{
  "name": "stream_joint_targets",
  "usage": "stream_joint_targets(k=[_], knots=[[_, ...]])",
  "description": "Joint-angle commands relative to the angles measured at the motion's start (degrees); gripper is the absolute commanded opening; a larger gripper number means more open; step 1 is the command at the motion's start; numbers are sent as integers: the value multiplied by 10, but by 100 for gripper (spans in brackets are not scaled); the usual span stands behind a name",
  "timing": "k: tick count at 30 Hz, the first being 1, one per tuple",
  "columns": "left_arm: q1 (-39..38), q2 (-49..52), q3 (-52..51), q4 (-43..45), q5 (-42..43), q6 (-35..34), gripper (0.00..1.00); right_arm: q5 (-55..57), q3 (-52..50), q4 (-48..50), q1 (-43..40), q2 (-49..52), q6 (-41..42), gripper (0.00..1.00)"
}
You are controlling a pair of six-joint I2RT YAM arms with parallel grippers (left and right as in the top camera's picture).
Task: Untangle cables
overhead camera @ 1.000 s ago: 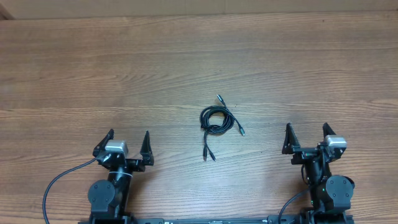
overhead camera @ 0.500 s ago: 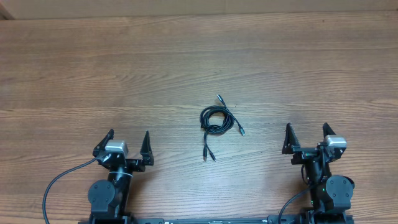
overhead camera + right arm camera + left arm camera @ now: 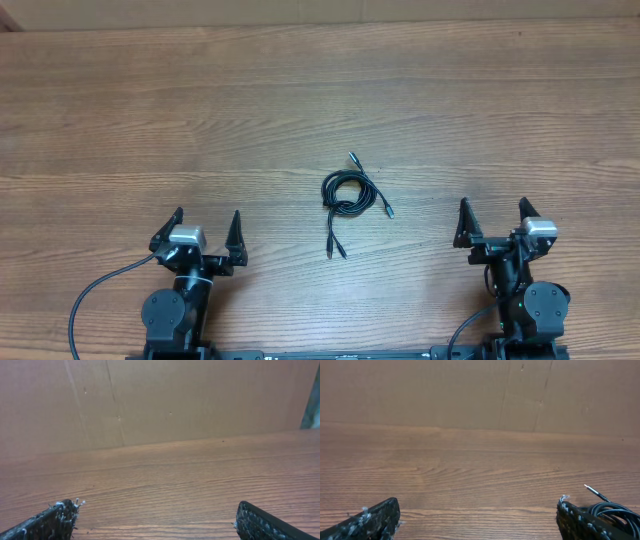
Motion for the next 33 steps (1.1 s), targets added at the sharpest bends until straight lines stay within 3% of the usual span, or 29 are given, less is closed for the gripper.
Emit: stream_joint_targets(k=[1, 33], knots=[[-2, -7, -6, 3, -2, 11, 100, 7, -6, 3, -2, -7, 2, 100], [-2, -7, -6, 13, -21, 10, 100, 7, -6, 3, -2, -7, 2, 100]])
